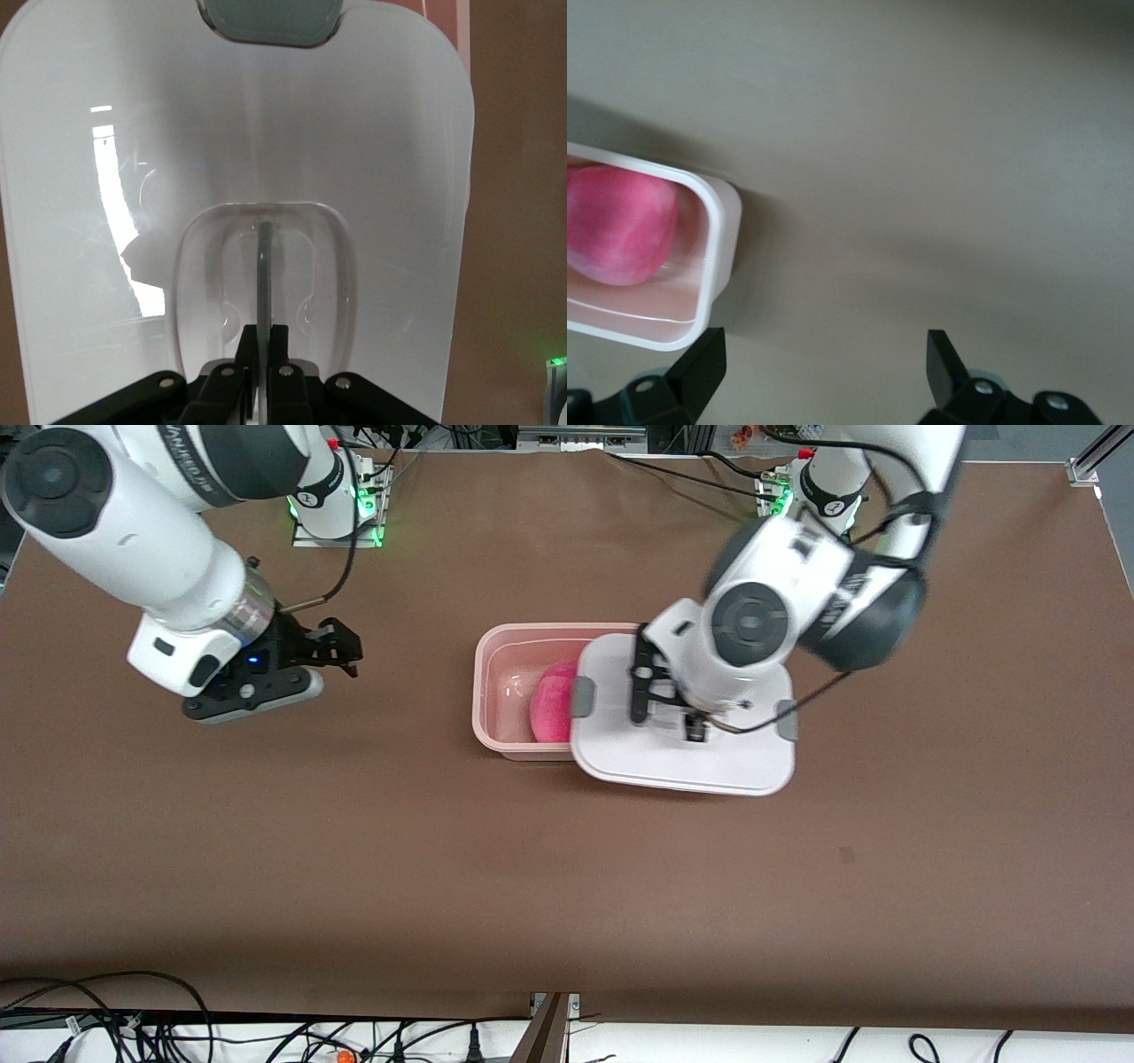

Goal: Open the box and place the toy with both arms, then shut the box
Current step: 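Carry the lid over the box with the left gripper while the right gripper withdraws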

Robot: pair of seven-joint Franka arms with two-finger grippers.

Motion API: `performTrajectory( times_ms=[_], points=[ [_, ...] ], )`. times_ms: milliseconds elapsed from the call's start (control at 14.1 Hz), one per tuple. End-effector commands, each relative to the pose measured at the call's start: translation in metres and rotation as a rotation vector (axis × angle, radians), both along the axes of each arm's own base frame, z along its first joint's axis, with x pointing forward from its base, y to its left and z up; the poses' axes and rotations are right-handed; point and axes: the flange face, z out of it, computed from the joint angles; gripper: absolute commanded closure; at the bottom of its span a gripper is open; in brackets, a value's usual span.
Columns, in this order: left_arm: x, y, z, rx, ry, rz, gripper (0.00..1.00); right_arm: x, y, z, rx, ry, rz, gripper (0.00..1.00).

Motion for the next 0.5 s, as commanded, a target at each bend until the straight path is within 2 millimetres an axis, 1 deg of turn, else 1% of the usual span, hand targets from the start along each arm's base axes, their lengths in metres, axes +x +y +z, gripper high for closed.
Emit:
performTrajectory(
  times_ms=[0,71,142,213,354,425],
  points=[
    [-0.017,-0.049,-0.02,-0.014,-0.024,0.016,1.0,-0.002,-0.032,0.002,0.015,0.013,-0.054,0.0],
    [-0.032,-0.069,-0.026,-0.004,-0.021,0.017,1.0,0.0,-0.041,0.003,0.013,0.017,-0.068,0.0],
    [-0.041,-0.083,-0.03,0.002,-0.022,0.029,1.0,0.001,-0.048,0.002,0.009,0.024,-0.076,0.0],
    [-0.045,-0.094,-0.034,-0.002,-0.03,0.036,1.0,0.004,-0.063,0.003,0.009,0.02,-0.079,0.0],
    [-0.05,-0.113,-0.041,-0.015,-0.045,0.048,1.0,0.009,-0.086,0.002,0.03,0.026,-0.048,0.0],
    [-0.056,-0.125,-0.044,-0.014,-0.051,0.062,1.0,0.008,-0.09,0.002,0.029,0.037,-0.055,0.0]
  ],
)
